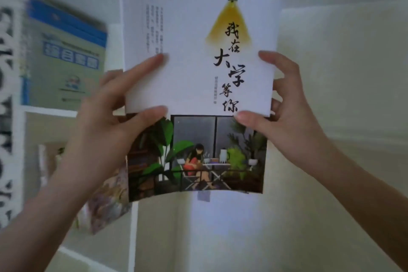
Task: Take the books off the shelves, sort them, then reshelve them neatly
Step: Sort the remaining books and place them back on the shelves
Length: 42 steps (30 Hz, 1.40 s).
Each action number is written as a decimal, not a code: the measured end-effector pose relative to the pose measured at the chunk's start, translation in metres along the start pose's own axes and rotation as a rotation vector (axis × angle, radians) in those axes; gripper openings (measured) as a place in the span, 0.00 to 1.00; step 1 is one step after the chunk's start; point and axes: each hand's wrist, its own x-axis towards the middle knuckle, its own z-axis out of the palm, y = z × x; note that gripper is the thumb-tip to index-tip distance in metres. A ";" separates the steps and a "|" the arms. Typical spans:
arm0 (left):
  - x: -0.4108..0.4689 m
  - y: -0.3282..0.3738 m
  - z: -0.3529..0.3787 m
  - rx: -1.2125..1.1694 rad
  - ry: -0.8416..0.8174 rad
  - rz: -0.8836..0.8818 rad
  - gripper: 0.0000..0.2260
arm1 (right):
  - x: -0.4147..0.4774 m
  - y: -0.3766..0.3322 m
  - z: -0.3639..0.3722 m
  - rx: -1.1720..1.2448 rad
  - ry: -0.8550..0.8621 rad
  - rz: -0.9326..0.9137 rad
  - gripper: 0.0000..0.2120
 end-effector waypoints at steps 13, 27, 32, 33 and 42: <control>0.124 -0.133 -0.113 0.405 0.270 0.016 0.25 | 0.243 0.087 0.209 -0.034 -0.217 -0.092 0.40; 0.162 -0.275 -0.155 0.803 0.424 -0.032 0.28 | 0.311 0.162 0.349 0.031 -0.368 0.146 0.44; 0.176 -0.307 -0.153 0.962 0.411 -0.102 0.30 | 0.285 0.197 0.387 -0.264 -0.631 0.172 0.57; 0.178 -0.313 -0.152 1.002 0.412 -0.114 0.30 | 0.282 0.201 0.391 -0.295 -0.648 0.160 0.56; 0.169 -0.330 -0.155 1.117 0.400 0.073 0.36 | 0.278 0.212 0.392 -0.280 -0.508 0.216 0.56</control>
